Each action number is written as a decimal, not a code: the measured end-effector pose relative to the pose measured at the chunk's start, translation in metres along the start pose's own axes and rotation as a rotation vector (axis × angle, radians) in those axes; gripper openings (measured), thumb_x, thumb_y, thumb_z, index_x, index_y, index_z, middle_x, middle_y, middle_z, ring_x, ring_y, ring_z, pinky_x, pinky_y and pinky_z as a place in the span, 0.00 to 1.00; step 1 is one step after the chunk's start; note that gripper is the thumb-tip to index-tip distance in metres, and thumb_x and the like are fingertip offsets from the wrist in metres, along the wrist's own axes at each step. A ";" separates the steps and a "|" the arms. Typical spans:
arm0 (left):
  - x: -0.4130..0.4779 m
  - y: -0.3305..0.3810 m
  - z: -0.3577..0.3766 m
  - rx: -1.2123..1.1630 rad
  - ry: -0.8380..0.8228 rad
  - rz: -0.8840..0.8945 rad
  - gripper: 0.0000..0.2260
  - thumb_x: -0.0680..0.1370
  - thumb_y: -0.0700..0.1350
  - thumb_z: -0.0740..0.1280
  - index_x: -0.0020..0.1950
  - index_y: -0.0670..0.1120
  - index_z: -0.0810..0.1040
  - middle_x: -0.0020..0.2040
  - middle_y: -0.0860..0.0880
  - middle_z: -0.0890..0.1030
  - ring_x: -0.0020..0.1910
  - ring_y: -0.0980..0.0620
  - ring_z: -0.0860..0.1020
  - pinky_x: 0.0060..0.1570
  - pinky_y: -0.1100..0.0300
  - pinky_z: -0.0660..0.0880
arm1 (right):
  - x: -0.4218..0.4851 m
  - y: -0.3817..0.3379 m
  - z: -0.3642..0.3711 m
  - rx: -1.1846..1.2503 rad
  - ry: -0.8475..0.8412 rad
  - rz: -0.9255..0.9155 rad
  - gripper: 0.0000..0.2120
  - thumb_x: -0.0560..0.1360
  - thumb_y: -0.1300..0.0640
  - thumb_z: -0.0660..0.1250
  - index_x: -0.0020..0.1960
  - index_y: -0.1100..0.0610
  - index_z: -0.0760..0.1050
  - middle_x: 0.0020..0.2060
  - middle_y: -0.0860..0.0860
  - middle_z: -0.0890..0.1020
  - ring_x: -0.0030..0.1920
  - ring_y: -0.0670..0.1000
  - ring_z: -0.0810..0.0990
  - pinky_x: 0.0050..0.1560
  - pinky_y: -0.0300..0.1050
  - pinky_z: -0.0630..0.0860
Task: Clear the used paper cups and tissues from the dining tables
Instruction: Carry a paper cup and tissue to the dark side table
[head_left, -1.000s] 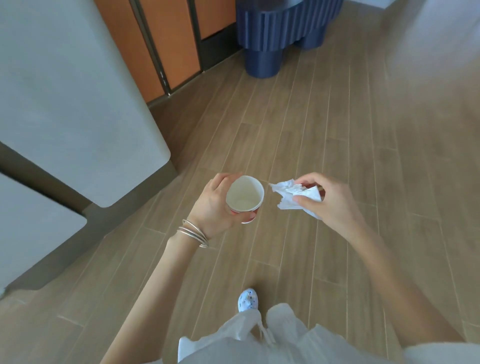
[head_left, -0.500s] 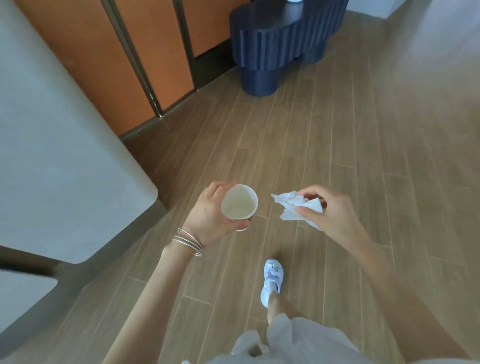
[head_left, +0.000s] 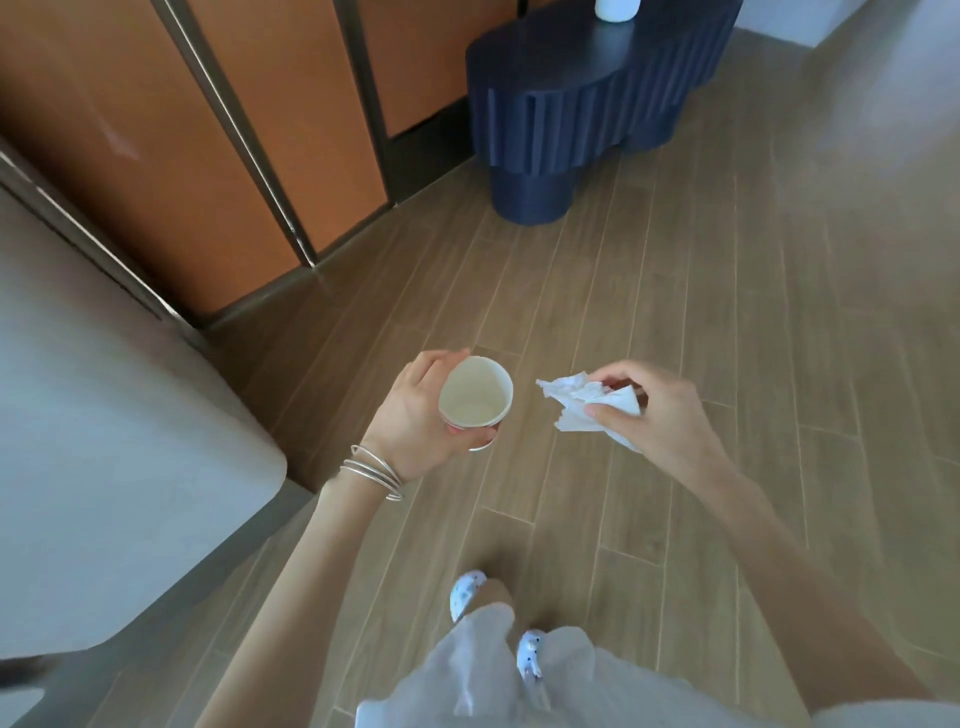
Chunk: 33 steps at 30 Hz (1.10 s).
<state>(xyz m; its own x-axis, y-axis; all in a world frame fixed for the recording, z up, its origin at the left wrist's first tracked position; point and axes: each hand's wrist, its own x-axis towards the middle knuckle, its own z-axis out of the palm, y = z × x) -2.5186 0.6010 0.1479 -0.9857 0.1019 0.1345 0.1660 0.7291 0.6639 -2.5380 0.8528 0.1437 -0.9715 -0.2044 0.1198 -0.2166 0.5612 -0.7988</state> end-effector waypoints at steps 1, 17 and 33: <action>0.018 -0.006 0.002 0.001 -0.005 -0.001 0.37 0.61 0.45 0.80 0.67 0.40 0.69 0.62 0.43 0.72 0.59 0.43 0.72 0.61 0.51 0.69 | 0.017 0.006 0.001 -0.007 -0.006 0.005 0.10 0.67 0.62 0.73 0.46 0.52 0.78 0.41 0.40 0.80 0.42 0.40 0.77 0.41 0.31 0.70; 0.369 -0.089 -0.018 0.006 -0.058 0.077 0.39 0.62 0.50 0.79 0.68 0.46 0.68 0.64 0.48 0.70 0.61 0.49 0.70 0.61 0.59 0.68 | 0.348 0.053 -0.004 0.034 0.105 0.076 0.13 0.67 0.59 0.74 0.43 0.43 0.76 0.39 0.32 0.79 0.42 0.35 0.76 0.40 0.24 0.69; 0.698 -0.124 0.040 0.063 -0.055 0.047 0.38 0.63 0.55 0.77 0.69 0.49 0.66 0.64 0.50 0.69 0.60 0.52 0.70 0.56 0.61 0.70 | 0.674 0.162 -0.070 -0.008 0.070 0.044 0.10 0.67 0.60 0.73 0.45 0.50 0.78 0.40 0.38 0.79 0.43 0.36 0.76 0.41 0.25 0.69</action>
<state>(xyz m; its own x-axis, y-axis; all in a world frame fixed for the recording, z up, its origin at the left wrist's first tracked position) -3.2289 0.6090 0.1298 -0.9773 0.1728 0.1224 0.2115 0.7638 0.6098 -3.2343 0.8621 0.1359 -0.9844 -0.1232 0.1259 -0.1742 0.5753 -0.7992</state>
